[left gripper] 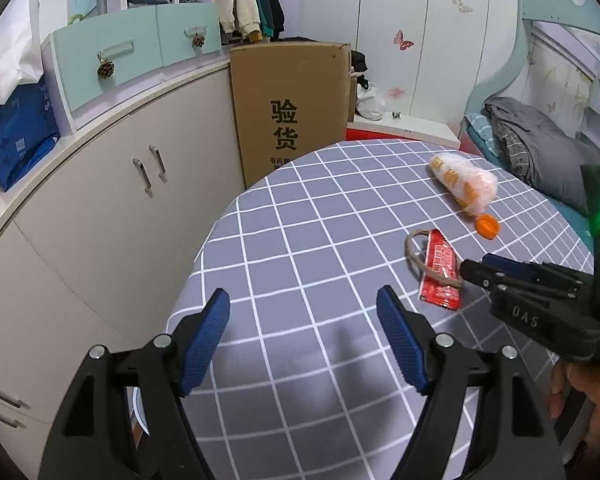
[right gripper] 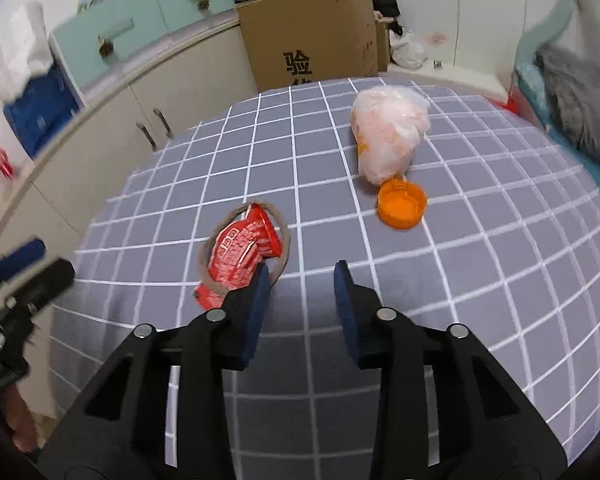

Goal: Collect trash
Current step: 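Grasp the rubber band lying on the red wrapper with the right gripper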

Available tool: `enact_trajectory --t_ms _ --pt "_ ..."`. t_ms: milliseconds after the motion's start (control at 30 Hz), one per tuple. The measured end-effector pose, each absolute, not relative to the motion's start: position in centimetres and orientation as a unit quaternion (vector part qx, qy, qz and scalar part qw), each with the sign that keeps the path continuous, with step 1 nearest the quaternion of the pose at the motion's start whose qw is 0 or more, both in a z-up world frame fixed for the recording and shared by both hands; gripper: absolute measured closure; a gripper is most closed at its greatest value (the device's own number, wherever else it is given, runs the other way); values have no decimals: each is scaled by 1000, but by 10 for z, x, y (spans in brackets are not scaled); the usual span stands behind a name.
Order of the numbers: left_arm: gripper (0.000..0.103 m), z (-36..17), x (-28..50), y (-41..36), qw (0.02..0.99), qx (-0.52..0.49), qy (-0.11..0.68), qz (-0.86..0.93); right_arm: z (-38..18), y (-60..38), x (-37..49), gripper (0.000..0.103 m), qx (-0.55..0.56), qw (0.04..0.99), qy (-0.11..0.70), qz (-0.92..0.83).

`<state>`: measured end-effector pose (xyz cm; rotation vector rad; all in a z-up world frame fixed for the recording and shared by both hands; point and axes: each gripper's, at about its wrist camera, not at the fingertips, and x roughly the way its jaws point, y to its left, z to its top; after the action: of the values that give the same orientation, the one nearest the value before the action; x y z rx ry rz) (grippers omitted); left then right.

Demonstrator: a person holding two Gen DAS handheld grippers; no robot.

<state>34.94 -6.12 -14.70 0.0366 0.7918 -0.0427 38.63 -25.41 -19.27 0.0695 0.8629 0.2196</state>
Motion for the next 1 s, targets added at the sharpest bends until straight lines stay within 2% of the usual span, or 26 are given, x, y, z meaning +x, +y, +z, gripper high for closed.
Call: enact_trajectory --t_ms 67,133,300,400,1000 --pt "29 -149 355 -60 921 12 388 -22 -193 -247 386 80 -7 904 417 96" --pt "29 -151 358 -61 920 9 391 -24 -194 -246 387 99 -21 904 417 96" --pt "29 -158 362 -69 917 6 398 -32 -191 -260 388 100 27 905 407 123" --pt "29 -160 362 -70 916 10 399 -31 -187 -279 391 99 107 897 402 150" --pt "29 -161 359 -62 915 0 401 -31 -188 -255 401 99 64 886 435 145"
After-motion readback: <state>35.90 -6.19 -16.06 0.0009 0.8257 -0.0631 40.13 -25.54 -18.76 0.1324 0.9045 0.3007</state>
